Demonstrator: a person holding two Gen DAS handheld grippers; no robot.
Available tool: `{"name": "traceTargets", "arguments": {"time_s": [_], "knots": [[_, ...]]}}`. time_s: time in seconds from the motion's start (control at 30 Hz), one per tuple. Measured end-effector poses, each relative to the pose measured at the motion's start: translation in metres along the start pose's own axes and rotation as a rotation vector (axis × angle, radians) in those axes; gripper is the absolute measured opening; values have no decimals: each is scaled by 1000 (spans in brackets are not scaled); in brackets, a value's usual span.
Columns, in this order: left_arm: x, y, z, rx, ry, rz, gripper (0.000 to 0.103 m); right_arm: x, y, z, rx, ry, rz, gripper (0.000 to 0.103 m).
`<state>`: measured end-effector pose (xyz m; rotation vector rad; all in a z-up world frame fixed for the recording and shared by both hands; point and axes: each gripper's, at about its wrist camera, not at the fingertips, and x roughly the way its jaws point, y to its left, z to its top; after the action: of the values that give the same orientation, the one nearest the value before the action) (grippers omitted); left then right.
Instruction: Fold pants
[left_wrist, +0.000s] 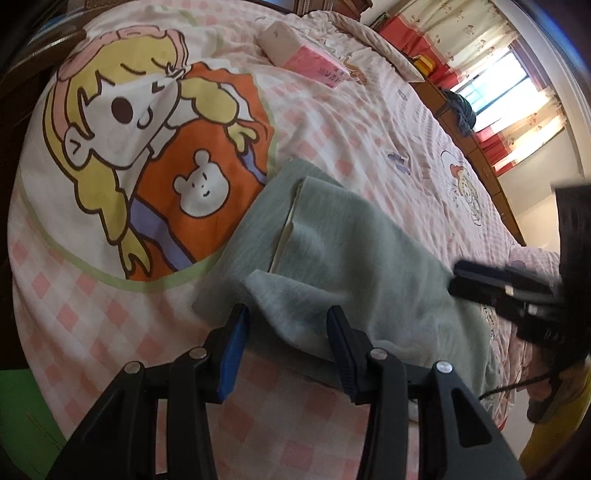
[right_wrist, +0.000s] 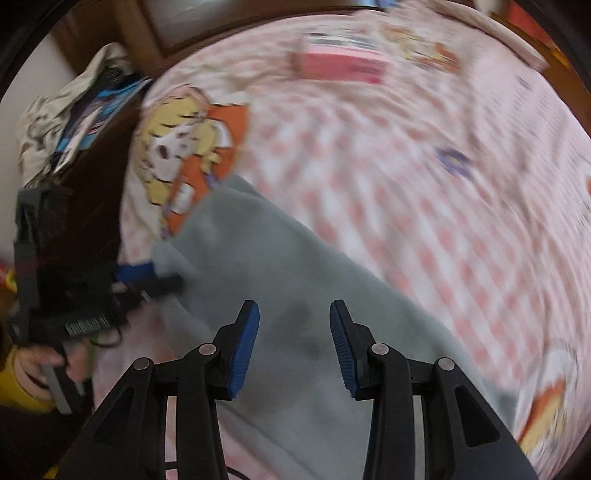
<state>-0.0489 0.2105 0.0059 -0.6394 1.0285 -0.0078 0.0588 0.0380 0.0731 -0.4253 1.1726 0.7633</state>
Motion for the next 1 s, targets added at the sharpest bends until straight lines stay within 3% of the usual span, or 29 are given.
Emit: {"name": "traceTargets", "arguments": {"time_s": [0.17, 0.37, 0.43, 0.57, 0.87, 1.0], "knots": [[4, 2, -3, 9, -8, -8, 46, 29, 30, 46, -125, 33, 74, 40], [0, 12, -4, -20, -15, -40, 45, 63, 57, 76, -275, 80, 59, 40], [-2, 13, -4, -27, -16, -49, 45, 71, 59, 82, -302, 97, 58, 40], [-2, 13, -6, -11, -28, -62, 44, 83, 63, 86, -344, 117, 62, 27], [0, 15, -6, -18, -57, -92, 43, 102, 65, 81, -363, 138, 19, 27], [-1, 10, -8, 4, -70, -90, 35, 99, 61, 84, -330, 121, 35, 27]]}}
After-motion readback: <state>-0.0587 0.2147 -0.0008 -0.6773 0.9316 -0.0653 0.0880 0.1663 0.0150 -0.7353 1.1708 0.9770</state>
